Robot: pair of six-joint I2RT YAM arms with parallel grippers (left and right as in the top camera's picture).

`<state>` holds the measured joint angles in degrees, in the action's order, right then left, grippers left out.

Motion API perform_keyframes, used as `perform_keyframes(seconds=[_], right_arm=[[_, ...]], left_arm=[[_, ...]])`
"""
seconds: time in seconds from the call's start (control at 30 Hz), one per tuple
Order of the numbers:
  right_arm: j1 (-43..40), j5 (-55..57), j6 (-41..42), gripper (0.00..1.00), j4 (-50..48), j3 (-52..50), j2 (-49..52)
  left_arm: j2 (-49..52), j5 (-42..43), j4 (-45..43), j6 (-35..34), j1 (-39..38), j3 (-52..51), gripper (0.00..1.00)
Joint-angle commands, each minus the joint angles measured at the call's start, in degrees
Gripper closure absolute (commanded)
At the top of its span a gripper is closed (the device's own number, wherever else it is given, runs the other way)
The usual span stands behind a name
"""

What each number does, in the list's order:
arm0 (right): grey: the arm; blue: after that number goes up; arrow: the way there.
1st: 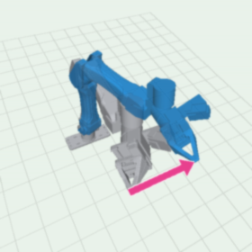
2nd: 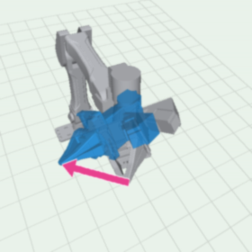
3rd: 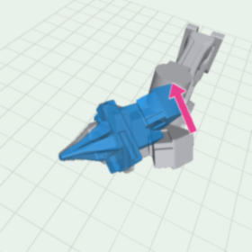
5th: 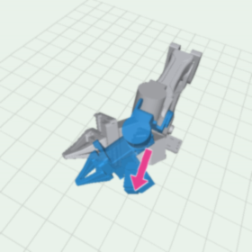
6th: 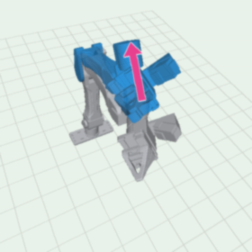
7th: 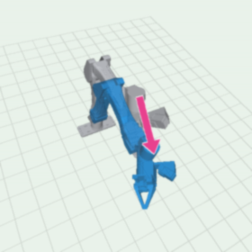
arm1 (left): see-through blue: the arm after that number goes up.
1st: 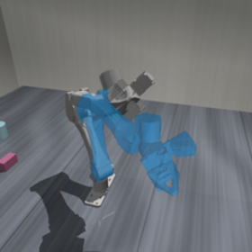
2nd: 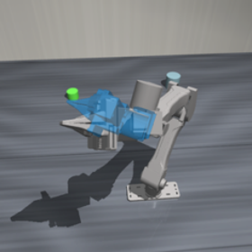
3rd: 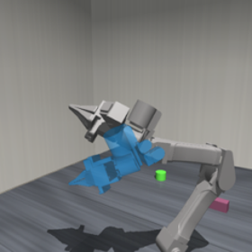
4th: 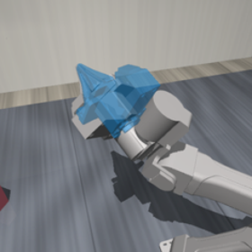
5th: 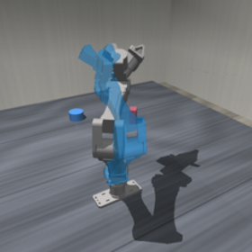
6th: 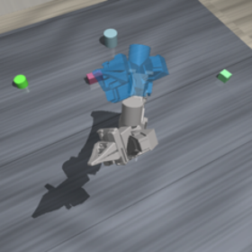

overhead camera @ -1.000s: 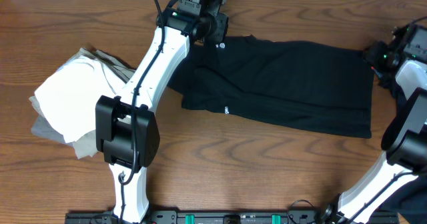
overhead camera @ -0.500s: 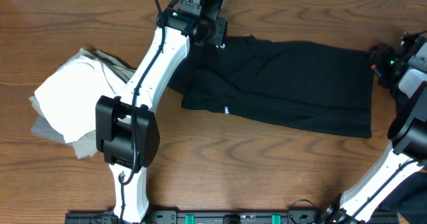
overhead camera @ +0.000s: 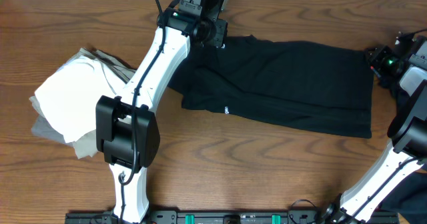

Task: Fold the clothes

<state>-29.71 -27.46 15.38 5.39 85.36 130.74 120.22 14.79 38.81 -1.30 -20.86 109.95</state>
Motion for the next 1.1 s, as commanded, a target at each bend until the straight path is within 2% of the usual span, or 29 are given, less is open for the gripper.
perform_keyframes(seconds=[0.0,0.17,0.27,0.77,1.07], right_arm=[[0.13,-0.52,-2.43,0.67,2.58,-1.84,2.82],[0.11,-3.93,-2.58,0.81,1.27,-1.75,2.75],[-0.28,-4.52,-2.56,0.99,2.05,-0.72,2.12],[-1.11,-1.86,-8.90,0.99,13.35,1.64,-12.59],[-1.03,0.28,-9.51,0.99,17.27,1.64,-14.12]], left_arm=[[0.42,-0.33,0.44,-0.04,-0.22,0.07,0.83],[0.42,-0.33,1.16,-0.04,-0.22,0.07,0.83],[0.42,-0.35,1.22,-0.04,-0.22,0.07,0.83],[0.42,-0.33,1.46,-0.02,-0.22,-0.13,0.83],[0.44,-0.33,1.46,-0.02,-0.22,-0.22,0.83]])
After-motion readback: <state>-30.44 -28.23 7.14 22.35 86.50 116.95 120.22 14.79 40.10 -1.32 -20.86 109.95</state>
